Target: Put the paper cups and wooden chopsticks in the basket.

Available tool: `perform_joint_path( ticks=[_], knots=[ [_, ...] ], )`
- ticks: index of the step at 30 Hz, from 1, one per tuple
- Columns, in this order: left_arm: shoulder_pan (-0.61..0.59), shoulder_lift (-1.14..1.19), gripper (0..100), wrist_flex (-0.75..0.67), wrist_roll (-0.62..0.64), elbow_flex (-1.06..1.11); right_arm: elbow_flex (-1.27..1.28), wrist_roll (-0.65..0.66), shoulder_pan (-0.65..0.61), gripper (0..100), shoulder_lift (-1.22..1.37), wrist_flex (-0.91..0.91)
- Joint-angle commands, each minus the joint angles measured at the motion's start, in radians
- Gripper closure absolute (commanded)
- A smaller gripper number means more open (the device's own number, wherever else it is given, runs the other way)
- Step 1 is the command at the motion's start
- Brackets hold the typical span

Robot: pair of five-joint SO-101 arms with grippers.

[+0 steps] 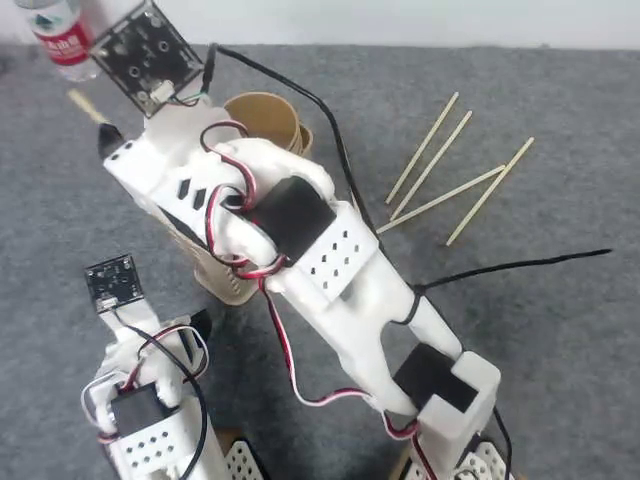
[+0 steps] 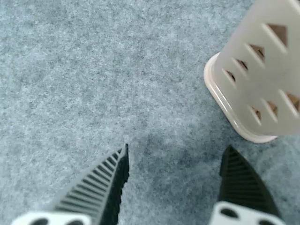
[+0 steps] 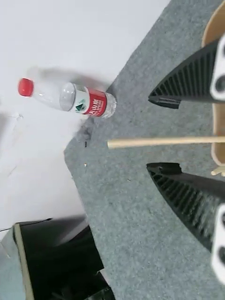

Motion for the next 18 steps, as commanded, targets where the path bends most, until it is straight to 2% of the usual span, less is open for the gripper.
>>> perform_joint_path(
  ticks=[1, 5, 9, 14, 18],
  knots=[
    [0.017, -0.077, 70, -0.002, 0.009, -0.004, -0.038, 0.023, 0.056, 79.7, -0.134, 0.054],
    [0.017, -0.077, 70, -0.002, 0.009, -0.004, -0.061, 0.118, 0.211, 80.9, -0.245, 0.196],
    [0.017, -0.077, 70, -0.002, 0.009, -0.004, -0.061, 0.123, 0.409, 84.7, -0.252, 0.404],
    [0.017, -0.077, 70, -0.002, 0.011, -0.004, -0.06, 0.124, 0.578, 84.7, -0.093, 0.633],
    [0.014, -0.077, 70, -0.002, 0.012, -0.004, -0.06, 0.124, 0.631, 85.0, 0.094, 0.667]
  ],
)
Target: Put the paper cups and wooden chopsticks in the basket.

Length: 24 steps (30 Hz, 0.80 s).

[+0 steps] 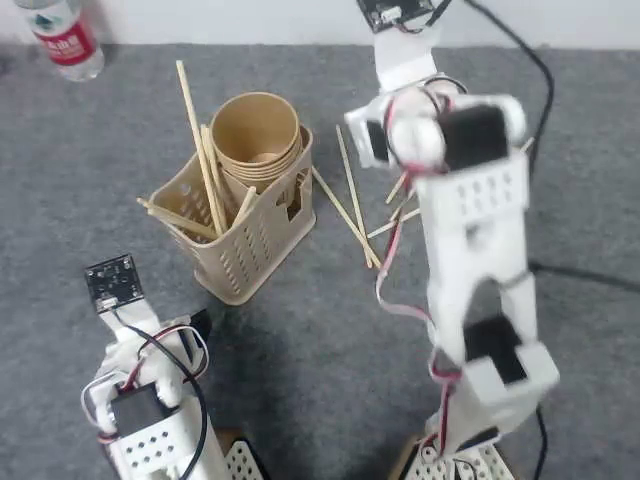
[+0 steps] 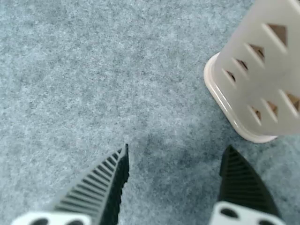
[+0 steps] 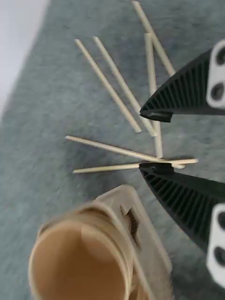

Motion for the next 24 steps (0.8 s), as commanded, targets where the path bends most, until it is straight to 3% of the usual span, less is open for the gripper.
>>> perform_joint_path(
  ticks=[1, 11, 24],
  knots=[
    [0.014, -0.077, 70, -0.002, 0.012, -0.004, -0.034, 0.017, 0.042, 85.0, 0.128, 0.039],
    [0.015, -0.077, 70, -0.002, 0.011, -0.004, -0.04, 0.029, -0.007, 85.0, 0.541, -0.015],
    [0.017, -0.077, 70, -0.002, 0.009, -0.004, -0.04, 0.048, -0.03, 85.1, 0.723, -0.117]
  ],
)
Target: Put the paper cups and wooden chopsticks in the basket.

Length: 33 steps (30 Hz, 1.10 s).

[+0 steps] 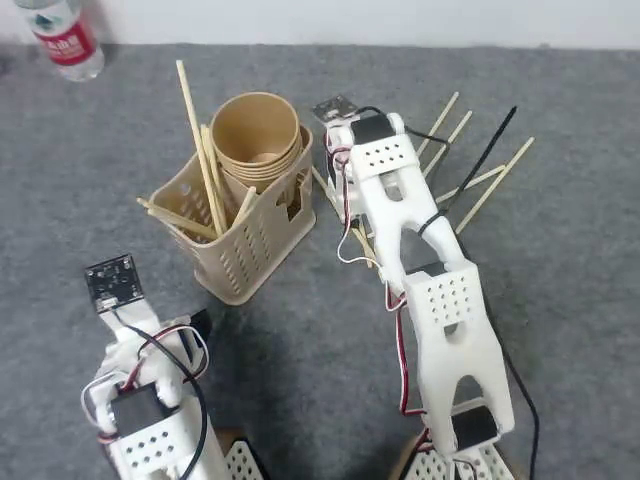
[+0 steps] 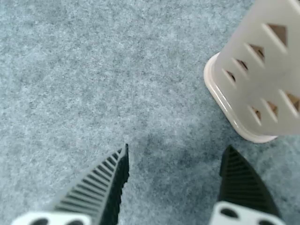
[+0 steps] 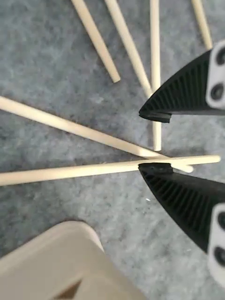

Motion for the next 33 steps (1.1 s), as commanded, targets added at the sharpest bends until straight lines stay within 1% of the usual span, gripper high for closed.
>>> perform_joint_path(
  ticks=[1, 10, 13, 16, 18, 26, 29, 33],
  knots=[
    [0.017, -0.077, 70, -0.002, 0.009, -0.004, -0.04, 0.011, -0.004, 85.1, 0.005, -0.013],
    [0.017, -0.077, 70, -0.002, 0.009, -0.004, -0.04, 0.011, -0.007, 85.5, 0.05, -0.012],
    [0.017, -0.077, 70, -0.002, 0.009, -0.004, -0.04, 0.017, 0.004, 91.6, 0.053, -0.022],
    [0.017, -0.077, 70, -0.002, 0.009, -0.004, -0.04, 0.015, 0.044, 99.6, 0.054, -0.028],
    [0.017, -0.077, 70, -0.002, 0.009, -0.004, -0.04, 0.015, 0.073, 98.1, 0.051, -0.035],
    [0.017, -0.077, 70, -0.002, 0.009, -0.004, -0.051, 0.021, 0.183, 99.2, 0.044, -0.07],
    [0.017, -0.077, 70, -0.002, 0.009, -0.004, -0.143, 0.021, 0.217, 99.2, 0.022, -0.015],
    [0.017, -0.077, 70, -0.002, 0.009, -0.004, -0.376, 0.021, 0.223, 99.2, -0.054, 0.128]
  ],
)
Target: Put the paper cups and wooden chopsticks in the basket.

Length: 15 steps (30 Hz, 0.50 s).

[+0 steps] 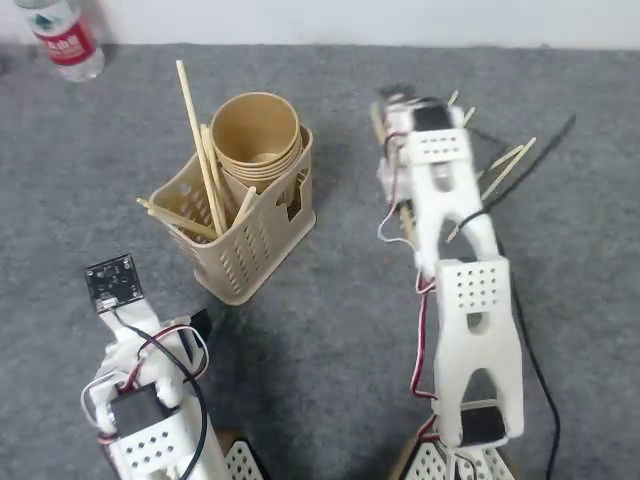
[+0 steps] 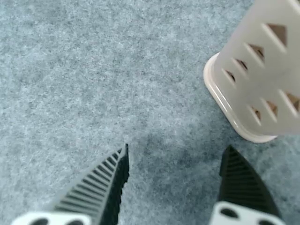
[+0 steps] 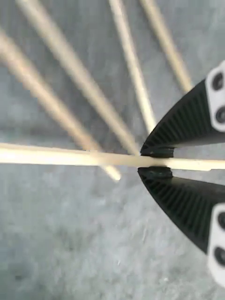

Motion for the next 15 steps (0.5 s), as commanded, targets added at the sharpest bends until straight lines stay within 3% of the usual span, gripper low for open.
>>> perform_joint_path(
  ticks=[1, 8, 15],
  knots=[
    [0.017, -0.077, 70, -0.002, 0.009, -0.004, -0.255, 0.017, 0.007, 99.2, -0.14, 0.111],
    [0.017, -0.077, 70, -0.002, 0.009, -0.004, -0.382, 0.017, -0.041, 99.2, -0.372, 0.11],
    [0.017, -0.077, 70, -0.002, 0.009, -0.004, -0.319, -0.035, -0.243, 99.2, -0.636, 0.117]
  ],
)
